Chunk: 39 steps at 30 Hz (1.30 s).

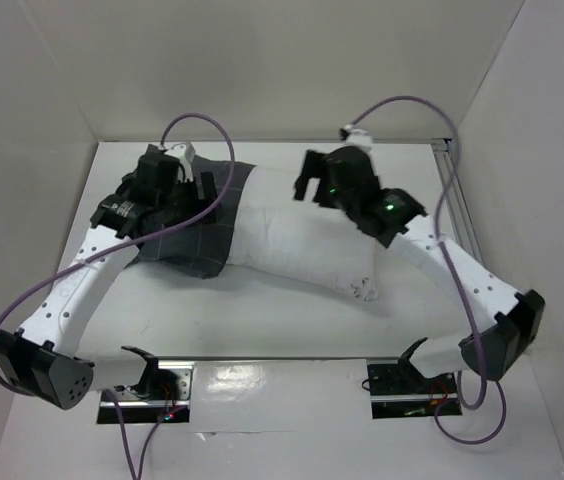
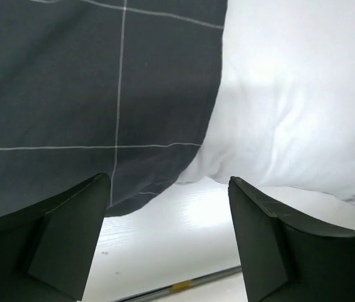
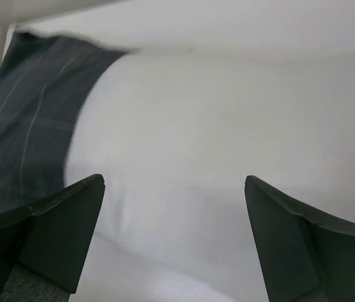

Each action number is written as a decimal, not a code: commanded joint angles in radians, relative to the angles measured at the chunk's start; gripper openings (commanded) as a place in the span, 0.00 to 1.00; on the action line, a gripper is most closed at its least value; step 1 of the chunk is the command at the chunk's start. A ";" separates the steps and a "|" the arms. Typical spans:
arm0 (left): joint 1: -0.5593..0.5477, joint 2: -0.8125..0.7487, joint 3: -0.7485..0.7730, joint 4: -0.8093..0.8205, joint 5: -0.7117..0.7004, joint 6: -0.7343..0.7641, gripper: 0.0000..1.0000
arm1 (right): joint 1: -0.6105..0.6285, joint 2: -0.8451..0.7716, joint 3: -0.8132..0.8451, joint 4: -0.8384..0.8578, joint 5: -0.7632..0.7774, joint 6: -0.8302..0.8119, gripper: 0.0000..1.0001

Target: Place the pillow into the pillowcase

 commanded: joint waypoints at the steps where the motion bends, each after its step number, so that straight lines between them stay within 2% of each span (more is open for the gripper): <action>1: -0.086 0.058 0.003 -0.024 -0.239 0.002 0.89 | -0.213 -0.092 -0.053 -0.106 -0.046 0.027 1.00; 2: -0.138 0.070 0.003 -0.033 -0.279 -0.009 0.89 | -0.337 -0.131 -0.114 -0.094 -0.103 0.016 1.00; 3: -0.162 0.082 0.003 -0.033 -0.316 -0.009 0.89 | -0.399 -0.148 -0.145 -0.094 -0.222 0.016 1.00; 5: -0.213 0.113 0.012 -0.044 -0.386 -0.021 0.87 | -0.569 -0.168 -0.234 -0.074 -0.341 -0.004 1.00; 8: -0.250 0.148 0.021 -0.044 -0.440 -0.034 0.86 | -0.684 -0.179 -0.343 -0.042 -0.516 -0.016 1.00; 12: -0.270 0.205 0.021 -0.044 -0.480 -0.043 0.83 | -0.694 -0.161 -0.420 0.000 -0.674 -0.026 1.00; 15: -0.270 0.237 0.021 -0.044 -0.535 -0.043 0.79 | -0.670 -0.138 -0.463 0.049 -0.685 -0.026 1.00; 20: -0.270 0.280 0.031 -0.044 -0.578 -0.043 0.56 | -0.650 -0.096 -0.511 0.092 -0.766 -0.026 1.00; 22: -0.270 0.280 0.049 -0.044 -0.578 -0.043 0.46 | -0.640 -0.084 -0.520 0.113 -0.766 -0.026 1.00; 23: -0.270 0.289 0.076 -0.062 -0.587 -0.055 0.35 | -0.630 -0.075 -0.520 0.114 -0.766 -0.026 1.00; 24: -0.261 0.289 0.089 -0.071 -0.597 -0.055 0.30 | -0.620 -0.075 -0.520 0.114 -0.766 -0.026 1.00; 27: -0.261 0.257 0.145 -0.093 -0.563 -0.044 0.18 | -0.597 -0.054 -0.511 0.135 -0.775 -0.026 1.00; 29: -0.261 0.244 0.170 -0.093 -0.500 -0.024 0.15 | -0.576 -0.041 -0.511 0.153 -0.795 -0.026 1.00; 30: -0.261 0.243 0.199 -0.093 -0.476 -0.011 0.11 | -0.545 -0.027 -0.511 0.163 -0.795 -0.017 1.00; 32: -0.261 0.234 0.242 -0.102 -0.395 0.000 0.04 | -0.506 -0.017 -0.502 0.184 -0.795 -0.004 0.89; 34: -0.261 0.245 0.253 -0.102 -0.330 0.000 0.00 | -0.485 -0.017 -0.502 0.213 -0.795 0.011 0.74; 35: -0.261 0.245 0.264 -0.102 -0.299 0.009 0.00 | -0.485 -0.017 -0.502 0.224 -0.795 0.020 0.51; 38: -0.261 0.272 0.264 -0.066 -0.181 0.009 0.00 | -0.465 -0.017 -0.502 0.274 -0.806 0.057 0.11; 39: -0.261 0.288 0.264 -0.044 -0.085 0.009 0.00 | -0.465 -0.006 -0.502 0.332 -0.818 0.094 0.00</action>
